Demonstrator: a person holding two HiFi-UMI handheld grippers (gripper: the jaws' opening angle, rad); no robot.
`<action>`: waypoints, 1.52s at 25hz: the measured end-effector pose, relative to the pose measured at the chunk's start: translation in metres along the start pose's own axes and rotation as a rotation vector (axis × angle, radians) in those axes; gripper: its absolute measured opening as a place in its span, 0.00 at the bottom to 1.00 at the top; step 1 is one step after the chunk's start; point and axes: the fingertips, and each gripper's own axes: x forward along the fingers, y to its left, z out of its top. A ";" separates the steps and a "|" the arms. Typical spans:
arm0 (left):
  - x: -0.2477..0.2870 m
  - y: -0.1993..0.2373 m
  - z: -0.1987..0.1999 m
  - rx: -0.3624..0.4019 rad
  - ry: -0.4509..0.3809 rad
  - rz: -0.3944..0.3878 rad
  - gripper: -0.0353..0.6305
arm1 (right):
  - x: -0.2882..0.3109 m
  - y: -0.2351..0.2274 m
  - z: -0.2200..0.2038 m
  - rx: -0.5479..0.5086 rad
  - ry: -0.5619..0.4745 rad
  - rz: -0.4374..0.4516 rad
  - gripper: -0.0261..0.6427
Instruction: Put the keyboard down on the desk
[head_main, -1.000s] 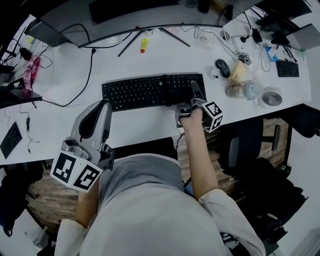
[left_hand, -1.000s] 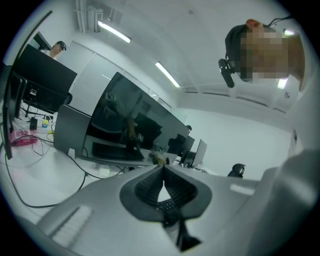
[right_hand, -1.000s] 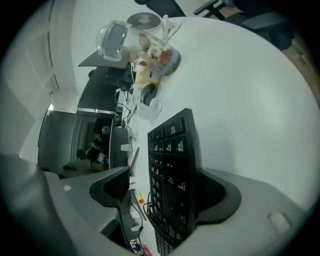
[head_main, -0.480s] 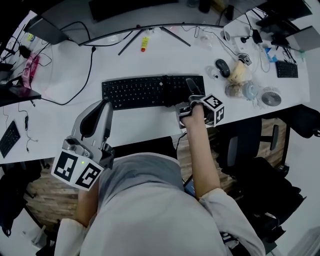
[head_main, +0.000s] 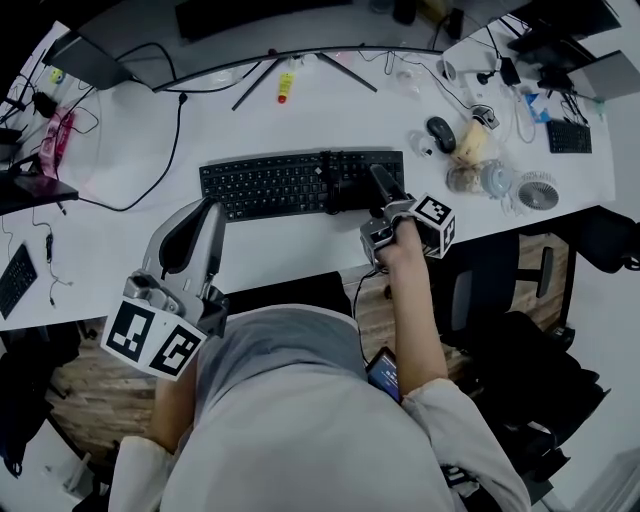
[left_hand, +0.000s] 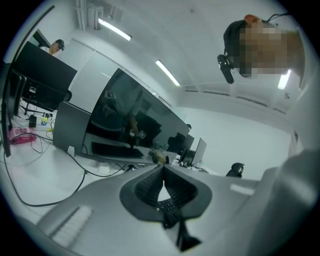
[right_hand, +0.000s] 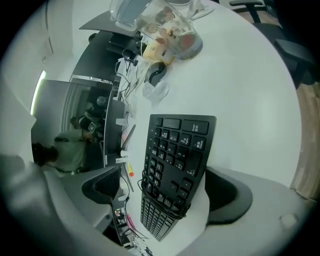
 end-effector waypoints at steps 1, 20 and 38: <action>0.001 0.000 0.000 -0.001 -0.001 -0.002 0.05 | -0.002 0.001 -0.001 -0.007 0.005 0.009 0.83; -0.003 -0.016 0.000 0.001 -0.026 -0.047 0.05 | -0.069 0.048 -0.033 -0.359 0.095 0.197 0.39; -0.021 -0.031 -0.007 0.021 -0.039 -0.061 0.05 | -0.134 0.119 -0.074 -0.769 0.016 0.445 0.17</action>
